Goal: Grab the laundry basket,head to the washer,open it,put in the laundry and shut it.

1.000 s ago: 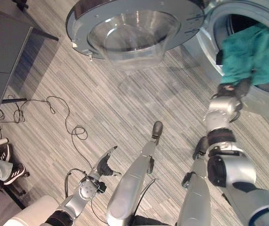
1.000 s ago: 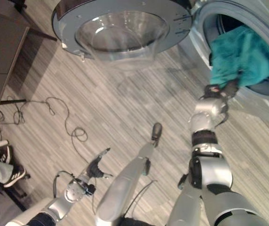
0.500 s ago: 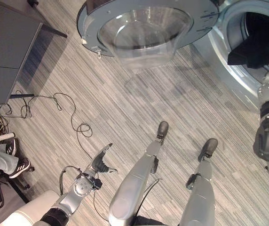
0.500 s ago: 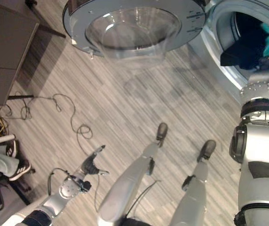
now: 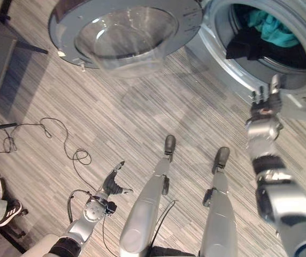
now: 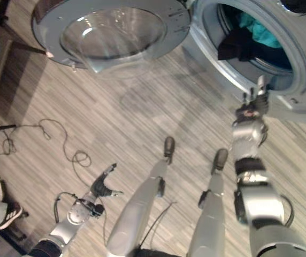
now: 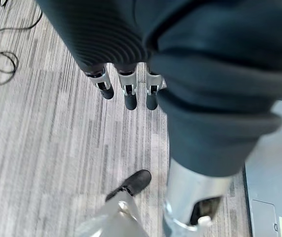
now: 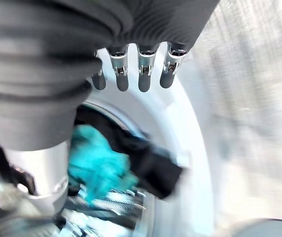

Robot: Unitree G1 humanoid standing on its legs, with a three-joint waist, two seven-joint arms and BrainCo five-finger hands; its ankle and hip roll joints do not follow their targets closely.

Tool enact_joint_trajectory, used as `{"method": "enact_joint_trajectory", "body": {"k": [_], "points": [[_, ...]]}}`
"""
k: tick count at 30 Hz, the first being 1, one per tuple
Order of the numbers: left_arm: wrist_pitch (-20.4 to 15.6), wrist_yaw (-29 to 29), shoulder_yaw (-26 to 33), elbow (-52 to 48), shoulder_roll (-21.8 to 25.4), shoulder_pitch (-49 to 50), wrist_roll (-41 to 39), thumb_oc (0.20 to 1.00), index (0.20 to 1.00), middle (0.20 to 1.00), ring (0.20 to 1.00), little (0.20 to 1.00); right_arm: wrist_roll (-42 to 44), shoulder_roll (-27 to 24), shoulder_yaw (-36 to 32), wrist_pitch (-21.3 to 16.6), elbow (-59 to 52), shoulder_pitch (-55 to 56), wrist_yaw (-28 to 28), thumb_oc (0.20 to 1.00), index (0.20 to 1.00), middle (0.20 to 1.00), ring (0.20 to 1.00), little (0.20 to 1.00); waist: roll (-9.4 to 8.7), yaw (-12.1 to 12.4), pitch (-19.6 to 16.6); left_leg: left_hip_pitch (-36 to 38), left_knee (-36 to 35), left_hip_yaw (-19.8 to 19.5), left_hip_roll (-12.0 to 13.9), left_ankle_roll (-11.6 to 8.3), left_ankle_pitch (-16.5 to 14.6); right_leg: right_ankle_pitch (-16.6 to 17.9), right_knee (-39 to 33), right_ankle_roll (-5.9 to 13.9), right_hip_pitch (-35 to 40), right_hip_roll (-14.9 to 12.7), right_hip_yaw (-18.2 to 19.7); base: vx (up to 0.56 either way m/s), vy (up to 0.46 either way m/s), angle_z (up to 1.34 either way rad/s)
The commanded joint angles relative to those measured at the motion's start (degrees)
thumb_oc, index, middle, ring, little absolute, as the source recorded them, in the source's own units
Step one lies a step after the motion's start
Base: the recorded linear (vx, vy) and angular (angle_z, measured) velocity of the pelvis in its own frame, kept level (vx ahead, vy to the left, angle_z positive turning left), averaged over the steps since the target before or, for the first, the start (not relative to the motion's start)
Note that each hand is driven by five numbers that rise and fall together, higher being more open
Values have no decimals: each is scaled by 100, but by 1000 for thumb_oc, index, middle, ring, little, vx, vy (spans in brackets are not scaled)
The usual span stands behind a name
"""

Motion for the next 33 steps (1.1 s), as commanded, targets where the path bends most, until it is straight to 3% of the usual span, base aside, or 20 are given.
{"method": "enact_joint_trajectory", "body": {"k": [1,5,6,8,12,15,17,20,21,23,25,27,31,33], "points": [[80,142,14,487,-95,210,165,1000,1000,1000,1000,1000,-798,-79,215,-7,-29,671,367,1000,1000,1000,1000,1000,-151,-55,-113,494,390,187,355,-350,-822,-508,653,-23,-226,-124,198,0,0,0],[248,188,283,1378,-260,118,339,1000,1000,1000,1000,1000,-2231,124,930,611,48,2084,581,1000,1000,1000,1000,1000,-590,-286,-343,847,422,200,400,-352,-887,-396,427,-14,306,-140,127,11,-16,-6],[245,189,283,1380,-261,118,339,1000,1000,1000,1000,1000,-2232,125,931,611,47,2084,580,1000,1000,1000,1000,1000,-590,-289,-339,852,421,198,400,-352,-887,-396,423,-14,314,-140,125,35,-32,-11],[305,306,474,1843,-277,-60,370,1000,1000,1000,1000,1000,-3198,149,1347,938,386,2542,650,1000,1000,1000,1000,1000,-763,-357,-554,1155,359,141,420,-366,-901,-413,332,-14,693,-141,76,93,-63,-12],[310,379,539,1995,-171,-124,425,1000,1000,1000,1000,1000,-3869,108,1626,1138,372,2942,760,1000,1000,1000,1000,1000,-872,-399,-765,1520,279,102,483,-377,-896,-565,427,-54,998,-99,74,107,-80,7],[341,406,627,2161,-142,-74,414,1000,1000,1000,1000,1000,-4705,29,1850,1275,336,3359,763,1000,1000,1000,1000,1000,-1023,-451,-1001,2181,222,43,747,-439,-994,-1026,826,-174,1436,133,126,170,-144,6],[356,435,697,2222,-167,-34,380,1000,1000,1000,1000,1000,-4875,56,1873,1289,408,3436,754,1000,1000,1000,1000,1000,-1057,-487,-1092,2334,203,18,806,-456,-1004,-1099,868,-195,1543,208,141,130,-139,10],[412,478,827,2282,-256,21,230,1000,1000,1000,1000,1000,-5182,199,1911,1378,665,3534,674,1000,1000,1000,1000,1000,-1195,-496,-1291,2649,569,-15,987,-528,-1148,-1325,900,-338,1989,465,208,167,-216,2],[435,487,884,2207,-300,71,126,1000,1000,1000,1000,1000,-5276,230,1957,1406,631,3589,606,1000,1000,1000,1000,1000,-1299,-429,-1316,2572,1366,-176,1040,-484,-990,-1436,927,-512,2272,658,348,166,-288,-5],[443,512,899,2250,-372,49,54,1000,1000,1000,1000,1000,-5157,294,1969,1397,643,3606,602,1000,1000,1000,1000,1000,-1391,-428,-1420,2471,1756,-346,1051,-438,-775,-1499,883,-596,2466,746,395,120,-166,-8],[463,511,893,2277,-415,37,26,1000,1000,1000,1000,1000,-5062,349,1953,1400,702,3626,605,1000,1000,1000,1000,1000,-1398,-429,-1492,2456,1686,-407,1093,-421,-705,-1552,862,-603,2548,760,409,102,3,-12],[518,510,864,2235,-490,52,43,1000,1000,1000,1000,1000,-5051,369,1902,1428,769,3642,587,1000,1000,1000,1000,1000,-1388,-385,-1727,2358,893,-583,1096,-392,-758,-1698,783,-561,2739,756,445,265,167,4],[531,691,967,1970,-415,-130,-108,1000,1000,1000,1000,1000,-5093,384,1840,1446,851,3561,467,1000,1000,1000,1000,1000,-1267,-284,-1742,2132,412,-851,1025,-527,-421,-1814,872,-511,2811,780,607,145,177,1],[567,832,1262,1646,-298,-65,-57,1000,1000,1000,1000,1000,-5265,428,1781,1524,870,3682,568,1000,1000,1000,1000,1000,-1194,-347,-1895,2379,250,-850,1038,-552,-599,-1773,854,-377,2886,674,780,224,286,-37]]}}
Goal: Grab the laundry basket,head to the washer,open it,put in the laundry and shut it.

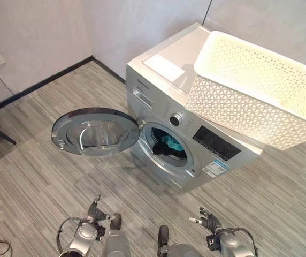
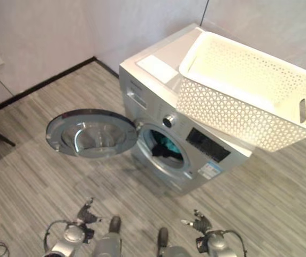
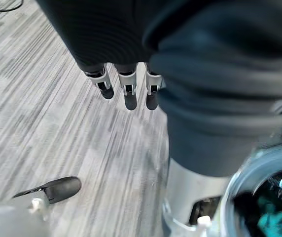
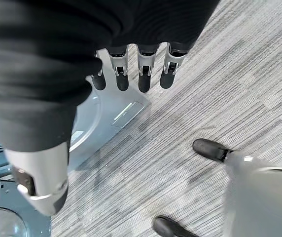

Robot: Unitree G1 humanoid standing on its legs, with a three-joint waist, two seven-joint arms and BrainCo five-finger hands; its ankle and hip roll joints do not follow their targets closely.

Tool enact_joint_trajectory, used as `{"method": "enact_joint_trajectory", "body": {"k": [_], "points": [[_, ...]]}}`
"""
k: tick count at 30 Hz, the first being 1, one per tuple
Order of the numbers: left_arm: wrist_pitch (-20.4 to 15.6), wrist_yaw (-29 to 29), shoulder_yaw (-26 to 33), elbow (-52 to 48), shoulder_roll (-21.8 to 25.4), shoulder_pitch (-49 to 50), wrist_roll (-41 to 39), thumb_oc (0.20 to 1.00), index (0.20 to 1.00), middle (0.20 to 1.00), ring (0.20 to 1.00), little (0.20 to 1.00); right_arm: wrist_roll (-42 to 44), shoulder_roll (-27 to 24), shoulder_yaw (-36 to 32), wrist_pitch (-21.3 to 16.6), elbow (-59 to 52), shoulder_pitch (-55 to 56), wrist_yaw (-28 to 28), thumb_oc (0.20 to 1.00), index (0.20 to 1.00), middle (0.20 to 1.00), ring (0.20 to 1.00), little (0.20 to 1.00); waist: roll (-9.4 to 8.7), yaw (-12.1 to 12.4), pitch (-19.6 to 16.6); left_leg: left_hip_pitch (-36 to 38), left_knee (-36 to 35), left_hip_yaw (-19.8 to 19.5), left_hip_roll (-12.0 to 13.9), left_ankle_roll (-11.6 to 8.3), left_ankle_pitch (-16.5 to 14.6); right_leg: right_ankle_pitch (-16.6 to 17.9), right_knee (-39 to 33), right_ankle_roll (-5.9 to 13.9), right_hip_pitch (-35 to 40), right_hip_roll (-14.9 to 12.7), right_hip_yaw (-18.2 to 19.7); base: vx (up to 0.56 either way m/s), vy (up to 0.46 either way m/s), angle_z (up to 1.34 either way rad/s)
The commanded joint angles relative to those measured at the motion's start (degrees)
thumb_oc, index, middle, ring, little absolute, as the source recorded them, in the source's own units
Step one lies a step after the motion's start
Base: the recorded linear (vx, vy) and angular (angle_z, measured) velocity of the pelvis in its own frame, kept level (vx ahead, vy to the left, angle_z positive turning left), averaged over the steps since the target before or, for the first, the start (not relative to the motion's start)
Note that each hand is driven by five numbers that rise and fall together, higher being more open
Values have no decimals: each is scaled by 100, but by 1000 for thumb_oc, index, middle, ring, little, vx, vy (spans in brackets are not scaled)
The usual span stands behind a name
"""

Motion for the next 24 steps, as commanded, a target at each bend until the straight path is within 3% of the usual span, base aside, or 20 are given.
{"method": "enact_joint_trajectory", "body": {"k": [1,4,6,7,8,10,13,14,15,19,23,24], "points": [[-88,424,468,-636,408,-11,-11,1000,1000,1000,1000,1000,-263,-26,-139,8,-167,161,59,1000,1000,1000,1000,1000,99,3,-158,180,65,77,42,124,210,-1023,1135,399,-154,-249,598,232,296,-50],[20,744,1045,-1069,835,-116,51,1000,1000,1000,1000,1000,-599,-38,-172,156,-284,307,202,1000,1000,1000,1000,1000,93,12,-278,398,118,427,-61,208,5,-834,996,583,-137,-553,915,144,324,-63],[92,1185,1248,-581,1762,-1173,127,1000,1000,1000,1000,1000,-685,-27,-31,153,-296,215,290,1000,1000,1000,1000,1000,89,-46,-221,393,163,784,-87,250,-78,-666,970,722,-360,-739,1124,-46,299,-110],[98,1356,1138,-354,2356,-1869,266,1000,1000,1000,1000,1000,-679,-22,122,94,-306,112,306,1000,1000,1000,1000,1000,48,-72,-136,323,204,925,-100,262,-115,-567,963,790,-516,-816,1193,-81,132,-68],[90,1358,1120,-331,2367,-1901,261,1000,1000,1000,1000,1000,-678,-10,114,93,-301,100,305,1000,1000,1000,1000,1000,36,-60,-128,317,211,931,-102,264,-118,-567,965,792,-523,-818,1198,-93,97,-62],[114,1658,901,-278,2969,-2926,163,1000,1000,1000,1000,1000,-617,-20,340,52,-146,-112,268,1000,1000,1000,1000,1000,-33,-112,46,153,274,1048,-86,272,-154,-396,869,877,-696,-882,1157,-123,38,-20],[155,1618,601,-27,3389,-3577,178,1000,1000,1000,1000,1000,-573,-1,438,67,42,-270,267,1000,1000,1000,1000,1000,-79,-155,153,22,313,1084,-63,282,-145,-289,783,908,-811,-891,1140,-100,4,-19],[204,1229,-255,975,3559,-4791,-165,1000,1000,1000,1000,1000,-388,-141,470,66,-5,-438,215,1000,1000,1000,1000,1000,-130,-258,328,-162,342,1092,-15,271,-66,-210,785,940,-984,-876,1095,-131,-6,-8],[234,859,-670,1821,3470,-5400,-479,1000,1000,1000,1000,1000,-234,-224,465,66,-90,-499,195,1000,1000,1000,1000,1000,-156,-338,441,-255,362,1075,-1,258,-13,-181,812,945,-1087,-841,1093,-123,-20,-2],[396,481,-1189,2761,3443,-6161,-469,1000,1000,1000,1000,1000,-1,-341,494,33,-273,-563,207,1000,1000,1000,1000,1000,-254,-443,597,-356,349,1069,69,229,66,-130,829,954,-1225,-781,1065,-33,-9,0],[573,314,-1210,3334,3539,-6446,-405,1000,1000,1000,1000,1000,226,-556,460,-30,-774,-480,197,1000,1000,1000,1000,1000,-410,-544,729,-452,299,1061,180,188,159,-73,841,954,-1370,-704,1058,-15,-31,-8],[630,235,-1243,3500,3724,-6610,-419,1000,1000,1000,1000,1000,343,-680,413,-76,-1121,-289,211,1000,1000,1000,1000,1000,-521,-604,777,-515,268,1037,243,160,204,-37,844,949,-1460,-649,1049,-1,-43,-7]]}}
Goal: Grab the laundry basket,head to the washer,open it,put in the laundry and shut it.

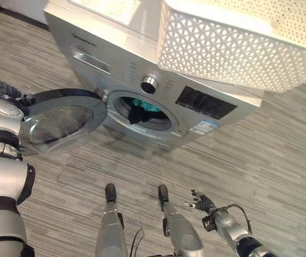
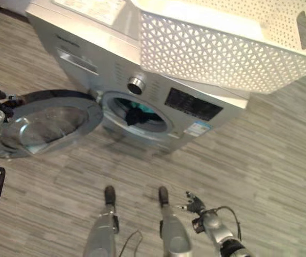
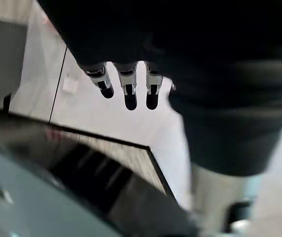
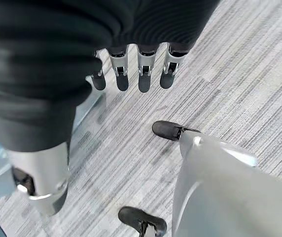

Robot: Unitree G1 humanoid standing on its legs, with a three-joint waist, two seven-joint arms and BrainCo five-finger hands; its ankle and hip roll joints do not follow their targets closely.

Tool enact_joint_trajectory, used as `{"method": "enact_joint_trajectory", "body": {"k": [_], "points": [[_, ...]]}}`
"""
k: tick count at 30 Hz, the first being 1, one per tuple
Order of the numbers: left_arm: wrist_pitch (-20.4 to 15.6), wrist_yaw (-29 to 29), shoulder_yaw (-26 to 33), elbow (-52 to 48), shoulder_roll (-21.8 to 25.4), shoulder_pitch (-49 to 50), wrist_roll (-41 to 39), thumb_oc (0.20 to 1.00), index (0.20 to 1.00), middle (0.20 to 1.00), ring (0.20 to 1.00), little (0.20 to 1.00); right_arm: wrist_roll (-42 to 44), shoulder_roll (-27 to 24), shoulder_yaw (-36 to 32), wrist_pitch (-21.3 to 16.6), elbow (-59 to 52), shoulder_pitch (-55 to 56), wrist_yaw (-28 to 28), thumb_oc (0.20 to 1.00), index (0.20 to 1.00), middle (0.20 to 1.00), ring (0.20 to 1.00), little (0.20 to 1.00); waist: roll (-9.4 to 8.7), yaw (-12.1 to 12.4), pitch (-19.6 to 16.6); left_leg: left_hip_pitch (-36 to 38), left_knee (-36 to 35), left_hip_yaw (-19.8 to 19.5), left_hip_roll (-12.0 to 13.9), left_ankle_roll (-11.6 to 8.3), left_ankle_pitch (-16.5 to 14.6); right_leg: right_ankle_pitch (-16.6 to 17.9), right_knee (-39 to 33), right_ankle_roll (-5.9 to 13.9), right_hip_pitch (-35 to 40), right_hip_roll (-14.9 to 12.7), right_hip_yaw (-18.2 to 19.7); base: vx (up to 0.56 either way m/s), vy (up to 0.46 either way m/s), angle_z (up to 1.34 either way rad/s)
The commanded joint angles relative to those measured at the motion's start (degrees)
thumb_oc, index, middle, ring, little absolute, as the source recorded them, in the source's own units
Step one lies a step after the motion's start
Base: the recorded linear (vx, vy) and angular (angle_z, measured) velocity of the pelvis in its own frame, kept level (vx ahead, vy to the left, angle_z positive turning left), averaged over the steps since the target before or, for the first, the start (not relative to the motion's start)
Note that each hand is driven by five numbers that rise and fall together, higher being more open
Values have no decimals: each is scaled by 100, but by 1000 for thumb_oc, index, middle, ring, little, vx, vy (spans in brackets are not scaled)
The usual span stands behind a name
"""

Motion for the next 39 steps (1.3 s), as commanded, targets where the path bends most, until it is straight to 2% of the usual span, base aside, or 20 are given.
{"method": "enact_joint_trajectory", "body": {"k": [1,3,7,8,9,10,11,12,14,15,16,18,21,22,23,24,30,34,35,39], "points": [[144,-82,-350,320,580,-186,20,1000,1000,1000,1000,1000,397,-215,-242,-239,-461,440,-23,1000,1000,1000,1000,1000,-189,44,-274,-20,328,-209,167,89,-359,-624,846,453,-282,-454,126,4,-53,-2],[142,-159,-386,338,861,-274,-10,1000,1000,1000,1000,1000,545,-400,-358,-329,-993,731,18,1000,1000,1000,1000,1000,-357,-42,-166,-132,326,-216,277,56,-331,-536,809,459,-412,-361,138,-3,-49,-7],[202,-410,-379,362,874,-50,28,1000,1000,1000,1000,1000,597,-391,-420,-261,-974,865,46,1000,1000,1000,1000,1000,-404,-63,-142,-220,340,-205,328,36,-318,-430,691,466,-450,-318,120,14,-22,-8],[299,-878,-274,532,867,286,-43,1000,1000,1000,1000,1000,565,-384,-460,-158,-807,894,107,1000,1000,1000,1000,1000,-418,-57,-183,-178,352,-180,370,25,-352,-412,617,474,-418,-302,153,10,1,-4],[299,-878,-270,529,869,289,-43,1000,1000,1000,1000,1000,565,-385,-459,-158,-807,892,107,1000,1000,1000,1000,1000,-418,-67,-198,-196,338,-183,365,26,-330,-400,612,475,-437,-306,152,36,-6,-10],[467,-1452,-85,675,779,844,64,1000,1000,1000,1000,1000,484,-374,-493,-34,-649,925,230,1000,1000,1000,1000,1000,-444,-52,-282,-122,398,-137,397,15,-394,-409,553,473,-371,-290,221,17,-7,-13],[468,-1451,-71,669,780,860,65,1000,1000,1000,1000,1000,484,-380,-489,-34,-650,926,230,1000,1000,1000,1000,1000,-440,-54,-284,-120,399,-135,398,15,-396,-409,553,473,-370,-289,223,56,-29,-27],[617,-1837,165,700,639,1394,192,1000,1000,1000,1000,1000,500,-401,-566,52,-591,966,366,1000,1000,1000,1000,1000,-451,-75,-428,-21,434,-98,422,5,-449,-433,561,448,-312,-281,267,62,-27,-24],[738,-2011,445,655,348,1904,272,1000,1000,1000,1000,1000,523,-433,-680,94,-587,999,421,1000,1000,1000,1000,1000,-427,-114,-596,102,408,-72,433,2,-482,-485,606,416,-269,-280,282,94,-36,-20],[787,-2106,794,666,34,2547,421,1000,1000,1000,1000,1000,545,-443,-864,137,-665,1086,460,1000,1000,1000,1000,1000,-395,-130,-717,274,407,-40,442,6,-568,-564,672,389,-180,-270,312,72,-28,-20],[788,-2106,799,662,34,2553,422,1000,1000,1000,1000,1000,545,-445,-862,138,-666,1086,460,1000,1000,1000,1000,1000,-395,-140,-734,257,394,-43,437,7,-549,-555,669,390,-198,-275,310,91,-20,-22],[780,-2143,1145,664,-290,3203,450,1000,1000,1000,1000,1000,472,-483,-1063,171,-816,1226,534,1000,1000,1000,1000,1000,-354,-162,-894,472,337,19,444,10,-608,-614,726,363,-114,-258,360,99,-5,-12],[667,-2016,1566,676,-833,3962,525,1000,1000,1000,1000,1000,286,-575,-1368,196,-1038,1424,605,1000,1000,1000,1000,1000,-266,-222,-1121,829,187,173,465,6,-663,-679,775,332,16,-232,461,130,7,-10],[576,-1894,1750,641,-1204,4337,443,1000,1000,1000,1000,1000,181,-624,-1534,197,-1074,1515,637,1000,1000,1000,1000,1000,-191,-251,-1246,1068,45,303,476,11,-660,-695,772,320,88,-203,537,108,7,-31],[577,-1891,1754,637,-1210,4345,443,1000,1000,1000,1000,1000,181,-629,-1534,198,-1076,1519,637,1000,1000,1000,1000,1000,-188,-245,-1245,1082,34,312,477,10,-658,-695,771,320,93,-201,543,125,-3,-35],[497,-1818,1771,561,-1444,4489,407,1000,1000,1000,1000,1000,79,-654,-1608,192,-1072,1581,642,1000,1000,1000,1000,1000,-140,-256,-1315,1218,-55,377,466,11,-647,-700,743,310,150,-181,582,85,-7,-25],[49,-1495,1141,-303,-2644,5017,356,1000,1000,1000,1000,1000,-693,-705,-1671,163,-750,1742,595,1000,1000,1000,1000,1000,79,-347,-1456,1739,-421,771,478,0,-551,-691,645,288,296,-102,822,82,-31,-18],[-294,-1385,195,-1053,-3407,4781,342,1000,1000,1000,1000,1000,-1380,-429,-1411,115,743,1807,381,1000,1000,1000,1000,1000,207,-493,-1399,1935,-656,969,535,-54,-437,-719,550,287,320,-6,919,31,-84,-23],[-294,-1385,195,-1052,-3404,4778,341,1000,1000,1000,1000,1000,-1380,-426,-1411,113,747,1803,381,1000,1000,1000,1000,1000,207,-489,-1413,1915,-661,973,538,-57,-421,-704,547,283,297,-1,925,1,-102,-2],[-375,-1192,-345,-1147,-3972,4089,259,1000,1000,1000,1000,1000,-1111,-89,-1422,48,1537,1875,153,1000,1000,1000,1000,1000,276,-683,-1321,1833,-822,1006,587,-131,-262,-691,454,259,227,68,933,-43,-109,-7]]}}
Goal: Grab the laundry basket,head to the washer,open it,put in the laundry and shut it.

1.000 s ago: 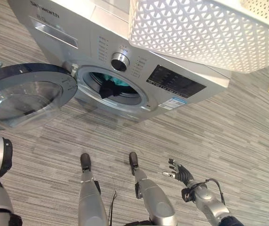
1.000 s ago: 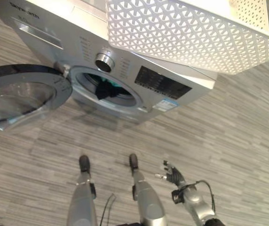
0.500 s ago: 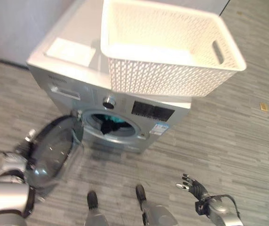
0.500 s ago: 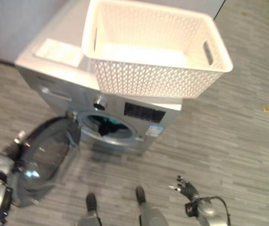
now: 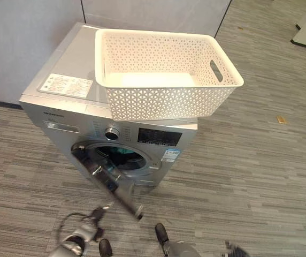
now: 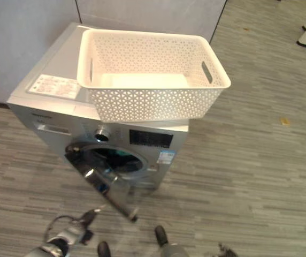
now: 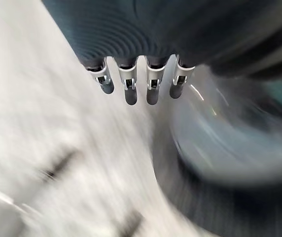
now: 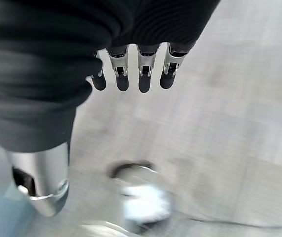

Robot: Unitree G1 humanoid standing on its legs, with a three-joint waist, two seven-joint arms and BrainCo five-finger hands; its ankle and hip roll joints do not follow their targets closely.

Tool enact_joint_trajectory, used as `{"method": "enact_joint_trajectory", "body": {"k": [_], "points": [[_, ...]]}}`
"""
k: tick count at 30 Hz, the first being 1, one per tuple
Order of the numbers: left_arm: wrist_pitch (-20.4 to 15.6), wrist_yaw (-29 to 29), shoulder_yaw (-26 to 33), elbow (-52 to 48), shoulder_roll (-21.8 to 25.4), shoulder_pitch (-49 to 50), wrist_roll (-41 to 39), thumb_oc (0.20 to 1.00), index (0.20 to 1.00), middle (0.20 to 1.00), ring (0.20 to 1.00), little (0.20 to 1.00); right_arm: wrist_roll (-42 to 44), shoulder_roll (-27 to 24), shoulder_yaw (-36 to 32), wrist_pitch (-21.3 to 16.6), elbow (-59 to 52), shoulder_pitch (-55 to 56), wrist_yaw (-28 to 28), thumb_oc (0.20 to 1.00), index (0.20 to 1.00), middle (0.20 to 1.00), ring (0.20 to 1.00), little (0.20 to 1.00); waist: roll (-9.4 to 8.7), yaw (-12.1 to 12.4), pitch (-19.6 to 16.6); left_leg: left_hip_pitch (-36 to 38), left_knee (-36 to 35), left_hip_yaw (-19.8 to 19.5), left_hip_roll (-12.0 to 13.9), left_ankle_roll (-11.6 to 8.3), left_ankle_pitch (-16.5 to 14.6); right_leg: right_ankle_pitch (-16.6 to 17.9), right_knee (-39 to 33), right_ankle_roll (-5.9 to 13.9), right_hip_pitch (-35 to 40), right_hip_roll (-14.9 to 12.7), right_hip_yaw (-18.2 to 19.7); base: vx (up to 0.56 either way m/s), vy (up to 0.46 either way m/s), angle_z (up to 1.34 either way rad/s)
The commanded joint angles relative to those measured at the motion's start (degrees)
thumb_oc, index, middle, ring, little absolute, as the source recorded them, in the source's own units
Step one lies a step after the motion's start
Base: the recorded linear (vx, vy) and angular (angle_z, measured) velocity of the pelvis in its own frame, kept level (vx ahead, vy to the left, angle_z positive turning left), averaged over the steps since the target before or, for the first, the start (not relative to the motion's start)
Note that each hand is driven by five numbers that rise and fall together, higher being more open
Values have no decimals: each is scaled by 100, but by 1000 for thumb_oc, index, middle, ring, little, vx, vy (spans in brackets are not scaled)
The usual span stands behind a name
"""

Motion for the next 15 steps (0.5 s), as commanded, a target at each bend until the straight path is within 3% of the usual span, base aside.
{"method": "enact_joint_trajectory", "body": {"k": [1,4,8,9,12,15], "points": [[-326,201,-98,88,-219,-1130,-64,1000,1000,1000,1000,1000,307,-102,-104,-124,103,-61,-302,1000,1000,1000,1000,1000,150,-217,188,109,191,-231,340,-39,-70,-388,474,286,-290,-136,-35,-66,-102,-16],[-410,375,-588,-16,-693,-1714,165,1000,1000,1000,1000,1000,281,-46,134,-205,391,-328,-544,1000,1000,1000,1000,1000,163,-388,300,64,173,-181,374,-71,-45,-375,411,279,-322,-102,-24,-71,-82,-12],[-532,589,-890,-462,-860,-1960,212,1000,1000,1000,1000,1000,155,-81,457,-261,251,-561,-725,1000,1000,1000,1000,1000,209,-355,338,17,153,-171,407,-88,10,-341,363,273,-345,-80,-32,-38,-46,-16],[-629,641,-1164,-1019,-703,-1853,553,1000,1000,1000,1000,1000,233,-108,437,-325,219,-663,-786,1000,1000,1000,1000,1000,283,-250,360,-3,105,-216,405,-87,34,-343,318,282,-314,-116,-119,0,0,0],[-780,569,-1277,-1589,-414,-1577,663,1000,1000,1000,1000,1000,248,-84,385,-384,266,-785,-854,1000,1000,1000,1000,1000,357,-115,391,-40,99,-286,382,-75,34,-338,281,298,-267,-169,-221,-15,7,10],[-1113,425,-1026,-2150,229,-581,597,1000,1000,1000,1000,1000,203,29,392,-453,431,-886,-825,1000,1000,1000,1000,1000,415,171,372,-51,118,-413,308,-46,-9,-348,237,309,-143,-258,-338,-1,20,21]]}}
